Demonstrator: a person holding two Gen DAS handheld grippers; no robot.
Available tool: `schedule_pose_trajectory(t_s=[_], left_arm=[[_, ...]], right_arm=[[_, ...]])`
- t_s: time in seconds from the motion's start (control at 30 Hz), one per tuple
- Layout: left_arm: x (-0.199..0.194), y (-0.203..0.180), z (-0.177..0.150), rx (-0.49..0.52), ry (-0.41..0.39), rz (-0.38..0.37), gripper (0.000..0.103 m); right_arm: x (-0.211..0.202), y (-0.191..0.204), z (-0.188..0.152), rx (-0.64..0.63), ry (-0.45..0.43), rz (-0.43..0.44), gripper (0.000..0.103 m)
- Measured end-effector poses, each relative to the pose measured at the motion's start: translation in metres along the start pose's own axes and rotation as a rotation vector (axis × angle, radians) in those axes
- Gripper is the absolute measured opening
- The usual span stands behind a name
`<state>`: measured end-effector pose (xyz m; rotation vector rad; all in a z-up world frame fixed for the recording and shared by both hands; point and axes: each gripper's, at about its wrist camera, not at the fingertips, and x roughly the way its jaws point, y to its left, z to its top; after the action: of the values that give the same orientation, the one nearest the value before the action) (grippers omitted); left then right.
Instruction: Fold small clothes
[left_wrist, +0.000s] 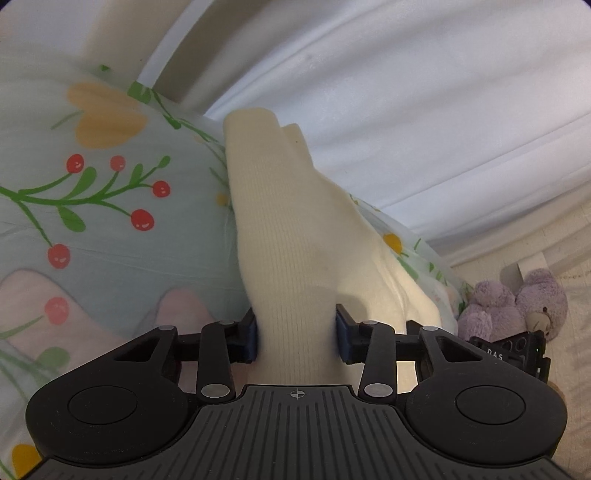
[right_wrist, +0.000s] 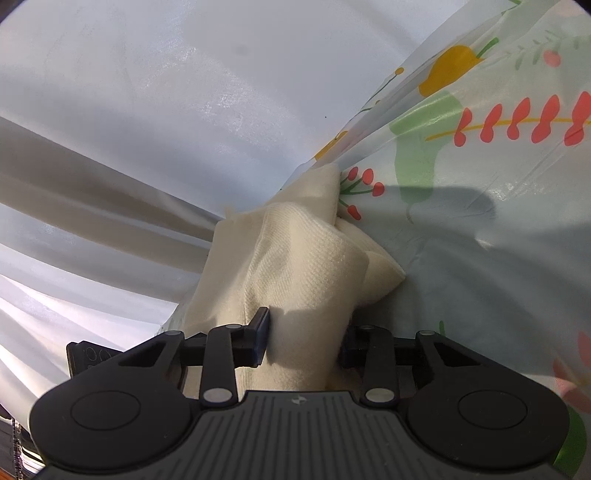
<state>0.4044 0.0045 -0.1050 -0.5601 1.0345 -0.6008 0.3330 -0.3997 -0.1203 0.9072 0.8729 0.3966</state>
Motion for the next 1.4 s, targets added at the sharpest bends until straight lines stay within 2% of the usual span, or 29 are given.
schedule_pose_trajectory(t_s=[0.1, 0.2, 0.3, 0.53, 0.6, 0.67, 0.73, 0.77, 0.83, 0.9, 0.97, 1.07, 1.1, 1.17, 1.23, 1.27, 1.3, 1.37, 1.4], left_arm=[[-0.010, -0.014, -0.006, 0.028, -0.032, 0.017, 0.038], [-0.032, -0.022, -0.016, 0.025, -0.059, -0.017, 0.037], [-0.060, -0.023, -0.029, 0.011, -0.087, -0.021, 0.037], [-0.121, 0.009, -0.069, -0.074, -0.117, 0.048, 0.038], [-0.127, 0.023, -0.081, -0.104, -0.107, 0.100, 0.043], [-0.132, 0.034, -0.091, -0.134, -0.102, 0.224, 0.045], [-0.144, 0.039, -0.097, -0.149, -0.146, 0.262, 0.053], [-0.150, 0.038, -0.098, -0.148, -0.178, 0.275, 0.054], [-0.163, 0.031, -0.096, -0.104, -0.237, 0.320, 0.058], [-0.166, 0.025, -0.091, -0.067, -0.271, 0.341, 0.067], [-0.162, 0.024, -0.082, -0.052, -0.266, 0.331, 0.069], [-0.146, 0.026, -0.075, -0.051, -0.230, 0.327, 0.069], [-0.140, 0.026, -0.074, -0.048, -0.222, 0.339, 0.069], [-0.130, 0.025, -0.074, -0.020, -0.219, 0.383, 0.069], [-0.120, 0.027, -0.071, 0.004, -0.215, 0.470, 0.070], [-0.117, 0.029, -0.070, 0.010, -0.215, 0.499, 0.073], [-0.117, 0.031, -0.069, 0.003, -0.225, 0.522, 0.072], [-0.120, 0.030, -0.066, -0.008, -0.256, 0.557, 0.070], [-0.122, 0.027, -0.064, -0.005, -0.276, 0.570, 0.070]], right_arm=[[-0.005, 0.014, -0.003, -0.029, -0.019, 0.004, 0.029], [-0.009, 0.031, -0.006, -0.059, -0.024, 0.026, 0.021], [-0.008, 0.055, -0.015, -0.112, -0.010, 0.031, 0.021], [0.011, 0.102, -0.053, -0.178, 0.083, 0.084, 0.021], [0.018, 0.111, -0.069, -0.219, 0.126, 0.077, 0.021], [0.030, 0.117, -0.081, -0.268, 0.173, 0.020, 0.026], [0.034, 0.121, -0.088, -0.323, 0.169, -0.089, 0.036], [0.035, 0.121, -0.086, -0.328, 0.162, -0.117, 0.039], [0.031, 0.118, -0.082, -0.311, 0.153, -0.131, 0.039], [0.024, 0.120, -0.080, -0.322, 0.134, -0.146, 0.039], [0.019, 0.126, -0.081, -0.349, 0.118, -0.161, 0.036], [0.025, 0.137, -0.089, -0.438, 0.117, -0.228, 0.018], [0.026, 0.139, -0.091, -0.456, 0.116, -0.230, 0.018], [0.024, 0.140, -0.091, -0.449, 0.107, -0.192, 0.017], [0.022, 0.134, -0.087, -0.430, 0.103, -0.195, 0.018], [0.023, 0.131, -0.086, -0.436, 0.095, -0.233, 0.022], [0.025, 0.130, -0.087, -0.459, 0.066, -0.309, 0.026], [0.021, 0.132, -0.088, -0.492, -0.011, -0.417, 0.028], [0.017, 0.137, -0.088, -0.515, -0.054, -0.435, 0.028]])
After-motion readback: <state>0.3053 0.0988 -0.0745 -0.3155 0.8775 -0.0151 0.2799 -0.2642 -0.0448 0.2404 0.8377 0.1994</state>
